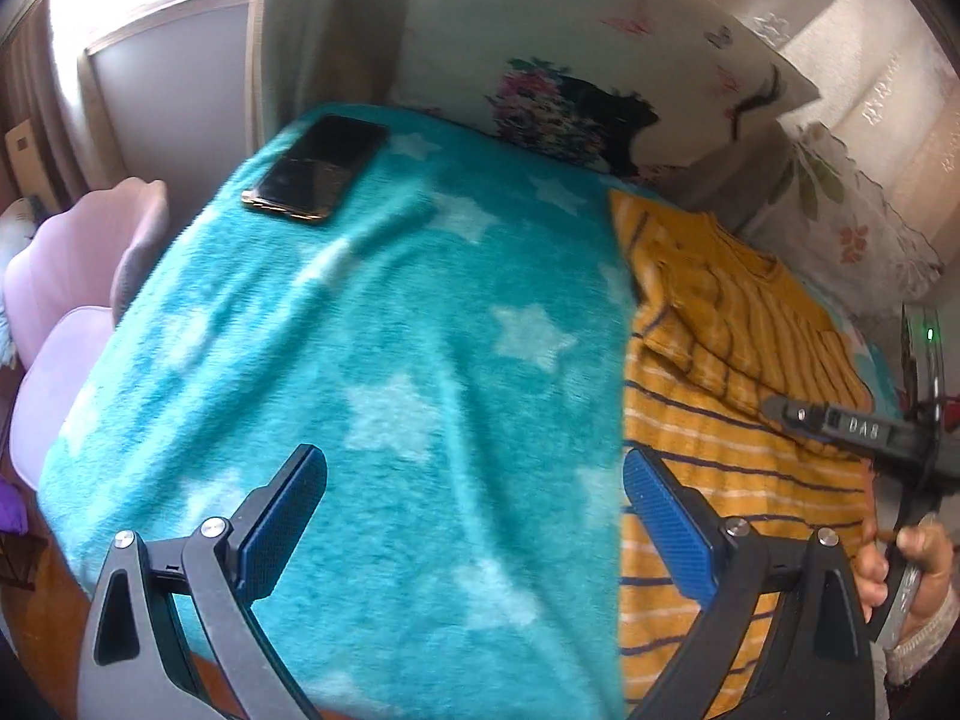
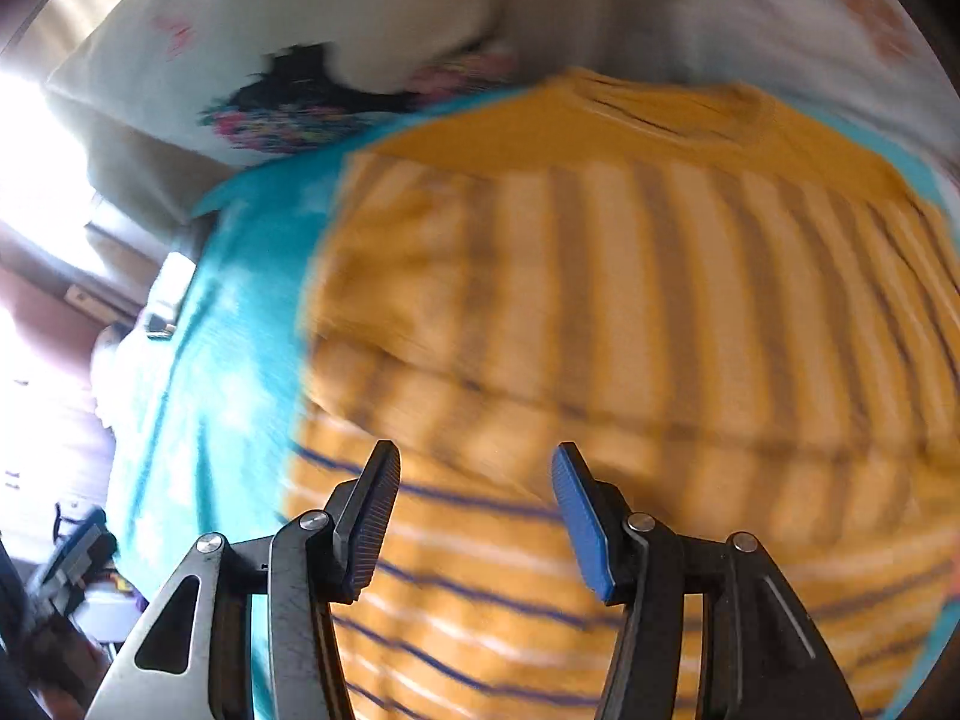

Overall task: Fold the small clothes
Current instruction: 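Fold the held sleeve across the sweater body and open the right gripper, then withdraw the right tool from the folded sweater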

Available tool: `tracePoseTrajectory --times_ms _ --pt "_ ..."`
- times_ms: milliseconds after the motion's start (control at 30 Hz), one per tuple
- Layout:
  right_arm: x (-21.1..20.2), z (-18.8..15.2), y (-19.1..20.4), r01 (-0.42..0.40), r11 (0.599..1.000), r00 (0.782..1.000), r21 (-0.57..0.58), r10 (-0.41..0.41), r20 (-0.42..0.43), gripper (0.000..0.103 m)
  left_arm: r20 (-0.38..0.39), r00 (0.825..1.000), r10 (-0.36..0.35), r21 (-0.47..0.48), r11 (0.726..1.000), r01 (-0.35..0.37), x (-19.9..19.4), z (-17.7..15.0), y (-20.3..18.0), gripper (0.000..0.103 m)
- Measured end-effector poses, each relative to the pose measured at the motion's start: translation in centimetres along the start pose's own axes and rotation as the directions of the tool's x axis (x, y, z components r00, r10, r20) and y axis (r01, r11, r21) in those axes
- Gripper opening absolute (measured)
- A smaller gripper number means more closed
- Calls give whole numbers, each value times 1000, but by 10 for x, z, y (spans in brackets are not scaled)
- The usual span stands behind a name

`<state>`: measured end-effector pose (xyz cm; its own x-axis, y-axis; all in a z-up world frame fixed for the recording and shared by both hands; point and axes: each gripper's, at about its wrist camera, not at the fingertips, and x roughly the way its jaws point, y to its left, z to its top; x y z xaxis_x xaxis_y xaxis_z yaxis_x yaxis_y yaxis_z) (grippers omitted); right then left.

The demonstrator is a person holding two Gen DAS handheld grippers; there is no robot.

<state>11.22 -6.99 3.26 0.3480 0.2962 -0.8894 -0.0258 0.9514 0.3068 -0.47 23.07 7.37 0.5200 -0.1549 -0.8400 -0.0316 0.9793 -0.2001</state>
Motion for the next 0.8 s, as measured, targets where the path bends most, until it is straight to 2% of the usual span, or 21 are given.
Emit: tracePoseTrajectory --times_ms 167,267,433,567,600,667,700,767,800 --pt "-26 -36 -66 65 996 998 60 -64 -15 58 -65 996 -68 28 997 70 9 -12 -44 99" --pt "-39 -56 -102 122 990 992 76 -120 -27 58 -96 992 -84 60 994 90 14 -26 -73 99" --pt "-69 -93 -161 168 980 986 109 -166 -34 58 -146 985 -90 65 993 100 22 -51 -110 99" --pt "-94 -126 -202 255 963 967 82 -254 -26 58 -145 988 -49 47 997 56 22 -62 -118 99" --pt "-100 -133 -210 278 958 961 64 -278 -13 67 -132 991 -27 35 999 32 19 -62 -115 99" --pt "-108 -146 -225 404 914 915 38 -403 -14 77 -95 995 19 -10 1000 -20 9 -60 -102 99" --pt "-111 -150 -231 403 914 915 42 -403 -8 78 -82 996 35 -33 999 -38 4 -60 -95 99" --pt "-122 -157 -249 346 934 938 94 -347 -1 78 -65 996 67 -77 994 -72 -7 -60 -78 99" --pt "-127 -161 -255 342 934 939 107 -345 9 78 -62 995 78 -95 992 -84 -11 -60 -70 99"
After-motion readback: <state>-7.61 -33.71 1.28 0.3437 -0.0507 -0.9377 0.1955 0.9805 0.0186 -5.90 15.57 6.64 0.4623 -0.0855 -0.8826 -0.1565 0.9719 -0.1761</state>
